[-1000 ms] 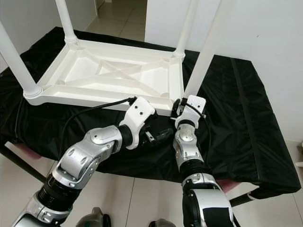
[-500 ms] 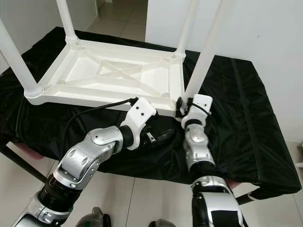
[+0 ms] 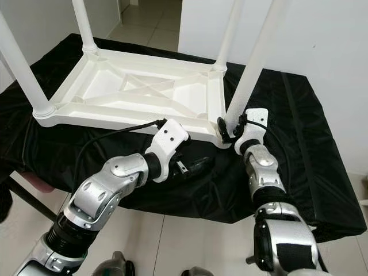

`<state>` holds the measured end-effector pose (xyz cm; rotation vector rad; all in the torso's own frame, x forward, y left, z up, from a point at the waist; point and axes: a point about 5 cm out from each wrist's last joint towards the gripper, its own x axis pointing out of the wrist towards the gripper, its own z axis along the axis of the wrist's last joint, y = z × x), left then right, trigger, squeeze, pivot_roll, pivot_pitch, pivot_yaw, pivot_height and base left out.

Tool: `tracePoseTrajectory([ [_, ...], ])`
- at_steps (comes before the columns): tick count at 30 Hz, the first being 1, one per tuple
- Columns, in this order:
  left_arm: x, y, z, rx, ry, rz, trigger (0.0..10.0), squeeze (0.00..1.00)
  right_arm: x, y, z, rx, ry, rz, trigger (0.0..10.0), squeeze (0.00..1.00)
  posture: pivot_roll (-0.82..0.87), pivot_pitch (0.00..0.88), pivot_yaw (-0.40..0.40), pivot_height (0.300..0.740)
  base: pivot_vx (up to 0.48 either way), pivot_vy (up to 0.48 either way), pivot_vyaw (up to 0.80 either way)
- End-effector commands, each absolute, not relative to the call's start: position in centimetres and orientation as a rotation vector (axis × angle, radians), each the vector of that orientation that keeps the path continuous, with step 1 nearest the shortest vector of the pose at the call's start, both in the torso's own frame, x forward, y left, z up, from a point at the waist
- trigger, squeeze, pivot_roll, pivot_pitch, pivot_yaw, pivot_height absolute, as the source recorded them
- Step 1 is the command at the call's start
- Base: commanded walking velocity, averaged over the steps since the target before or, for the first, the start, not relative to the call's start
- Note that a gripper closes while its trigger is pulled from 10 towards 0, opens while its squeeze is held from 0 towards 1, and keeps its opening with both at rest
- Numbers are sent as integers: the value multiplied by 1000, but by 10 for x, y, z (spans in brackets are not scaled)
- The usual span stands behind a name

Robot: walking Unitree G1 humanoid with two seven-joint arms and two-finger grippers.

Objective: Building children table

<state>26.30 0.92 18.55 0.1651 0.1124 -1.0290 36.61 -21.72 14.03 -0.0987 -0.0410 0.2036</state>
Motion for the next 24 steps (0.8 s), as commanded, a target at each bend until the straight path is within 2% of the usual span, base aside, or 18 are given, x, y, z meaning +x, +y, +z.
tracePoseTrajectory([
  [1,263,10,183,169,125,-1020,10000,0,367,-218,140,-121,-28,245,10000,0,66,6,-65,740,0,0,0],
  [9,264,14,185,169,128,-1000,10000,0,371,-215,144,-120,11,378,10000,0,87,27,-62,740,0,0,0],
  [23,262,16,184,165,140,-998,10000,0,373,-211,140,-101,61,435,10000,0,91,44,-55,740,0,0,0],
  [24,262,16,184,165,142,-999,10000,0,374,-211,140,-95,68,432,4588,0,94,48,-49,740,0,0,0],
])
